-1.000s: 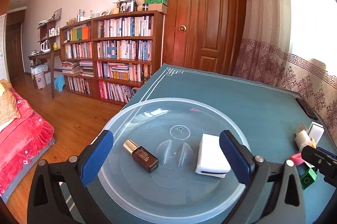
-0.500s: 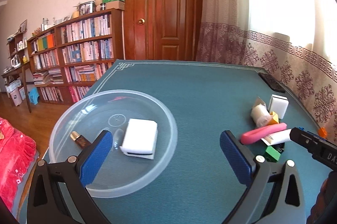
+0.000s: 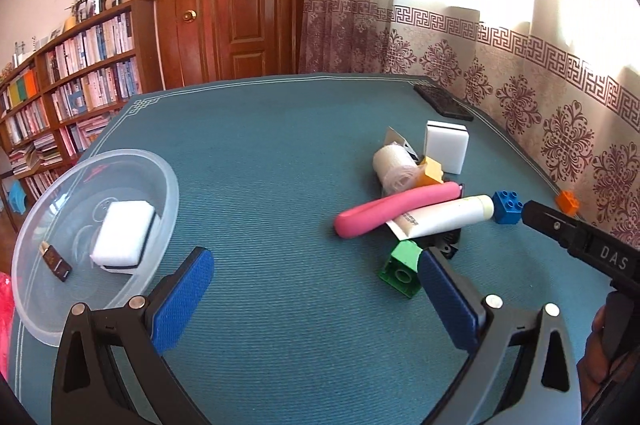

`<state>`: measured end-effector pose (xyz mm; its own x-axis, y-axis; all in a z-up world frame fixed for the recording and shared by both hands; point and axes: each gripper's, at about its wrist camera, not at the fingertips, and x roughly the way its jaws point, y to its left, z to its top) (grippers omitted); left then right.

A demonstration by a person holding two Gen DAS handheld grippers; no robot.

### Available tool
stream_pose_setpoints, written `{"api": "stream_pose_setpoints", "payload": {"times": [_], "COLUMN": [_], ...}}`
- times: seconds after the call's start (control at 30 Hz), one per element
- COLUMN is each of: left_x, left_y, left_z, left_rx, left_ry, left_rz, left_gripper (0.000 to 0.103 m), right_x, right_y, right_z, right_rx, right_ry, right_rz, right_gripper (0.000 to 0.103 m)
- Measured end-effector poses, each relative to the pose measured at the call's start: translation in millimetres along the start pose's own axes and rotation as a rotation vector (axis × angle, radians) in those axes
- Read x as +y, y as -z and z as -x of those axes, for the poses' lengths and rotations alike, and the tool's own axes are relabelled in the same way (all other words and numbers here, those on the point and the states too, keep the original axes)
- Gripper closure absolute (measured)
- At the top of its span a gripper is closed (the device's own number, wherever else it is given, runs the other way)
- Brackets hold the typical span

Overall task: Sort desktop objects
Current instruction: 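Move both open tools back toward the pile of items, then grasp the green brick with the left tool while the right grasps the blue brick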

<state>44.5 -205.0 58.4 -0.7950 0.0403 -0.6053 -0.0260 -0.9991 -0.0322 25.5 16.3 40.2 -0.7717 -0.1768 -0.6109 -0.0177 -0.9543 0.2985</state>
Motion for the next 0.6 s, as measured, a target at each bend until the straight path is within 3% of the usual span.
{"api": "stream_pose_setpoints", "payload": {"times": [0.6], "left_x": [-33], "left_y": [-2], "left_z": [-41], "left_rx": [0.113], "left_ry": [0.068], "left_rz": [-0.064], "left_gripper": [0.001], "right_x": [-14], "right_y": [-12], "right_z": [-21], "right_rx": [0.052], "right_ry": [0.051], "right_rz": [0.018], "right_gripper": [0.024]}}
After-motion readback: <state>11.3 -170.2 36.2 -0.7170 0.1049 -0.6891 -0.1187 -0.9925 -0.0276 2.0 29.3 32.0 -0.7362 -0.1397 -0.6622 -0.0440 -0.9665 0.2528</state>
